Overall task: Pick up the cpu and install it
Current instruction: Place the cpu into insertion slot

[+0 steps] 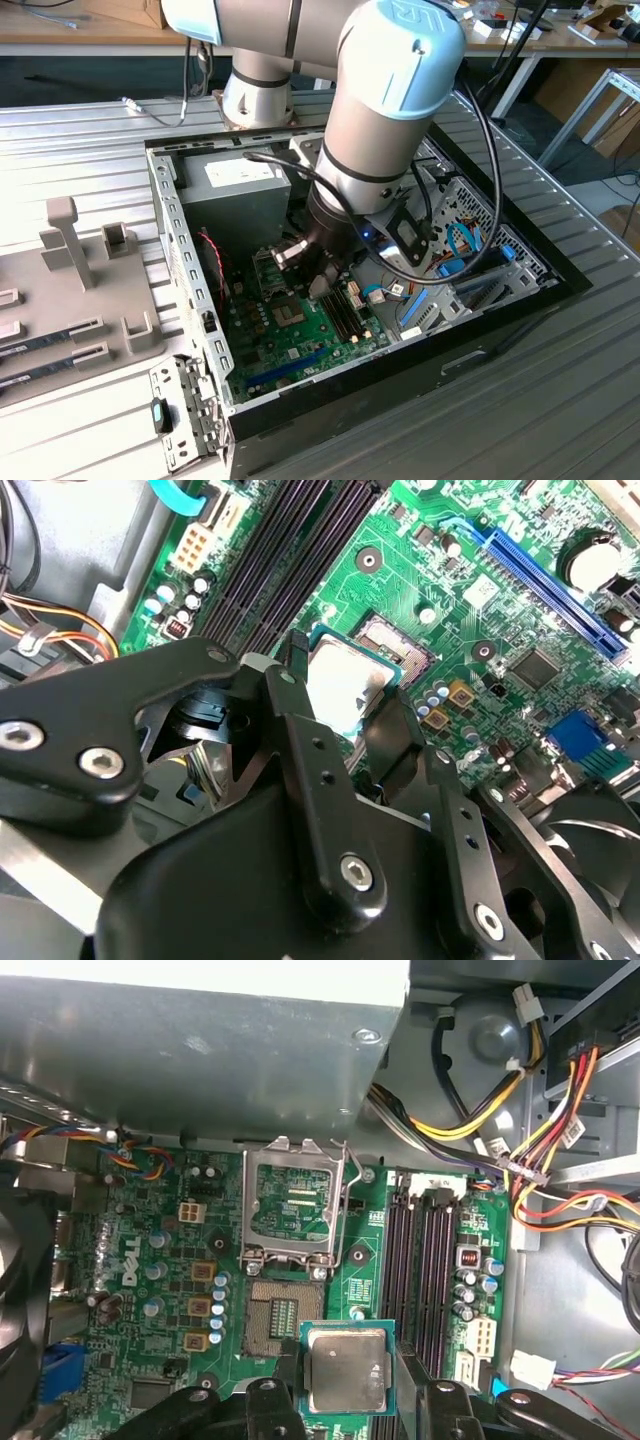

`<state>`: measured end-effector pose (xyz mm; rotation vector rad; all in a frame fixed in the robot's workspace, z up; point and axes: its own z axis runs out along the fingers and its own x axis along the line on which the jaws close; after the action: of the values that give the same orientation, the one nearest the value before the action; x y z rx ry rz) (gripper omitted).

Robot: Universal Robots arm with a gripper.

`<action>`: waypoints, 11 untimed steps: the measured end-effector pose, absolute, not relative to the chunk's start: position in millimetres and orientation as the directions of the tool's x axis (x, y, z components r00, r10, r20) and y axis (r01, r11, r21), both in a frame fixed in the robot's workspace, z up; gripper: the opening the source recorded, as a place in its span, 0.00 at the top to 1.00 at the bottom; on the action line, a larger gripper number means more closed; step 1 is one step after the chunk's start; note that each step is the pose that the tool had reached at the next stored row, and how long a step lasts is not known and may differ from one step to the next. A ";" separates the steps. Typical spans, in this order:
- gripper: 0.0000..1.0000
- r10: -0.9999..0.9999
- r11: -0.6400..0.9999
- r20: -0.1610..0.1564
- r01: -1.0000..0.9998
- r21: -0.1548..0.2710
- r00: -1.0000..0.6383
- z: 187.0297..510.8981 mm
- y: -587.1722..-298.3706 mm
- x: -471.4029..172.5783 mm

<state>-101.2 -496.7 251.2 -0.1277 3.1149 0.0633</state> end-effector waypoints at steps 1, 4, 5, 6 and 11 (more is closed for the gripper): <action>0.53 -0.081 0.996 -0.025 -0.082 0.040 -0.996 251.2 -496.6 -101.3; 0.53 -0.081 0.996 -0.025 -0.082 0.040 -0.996 251.2 -496.4 -102.6; 0.53 -0.081 0.996 -0.025 -0.082 0.039 -0.996 251.3 -496.3 -103.9; 0.53 -0.081 0.996 -0.025 -0.082 0.040 -0.996 251.2 -496.3 -104.6; 0.53 -0.081 0.996 -0.025 -0.082 0.040 -0.996 251.1 -496.4 -110.6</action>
<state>-110.6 -496.4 251.1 -0.1272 3.1149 0.0634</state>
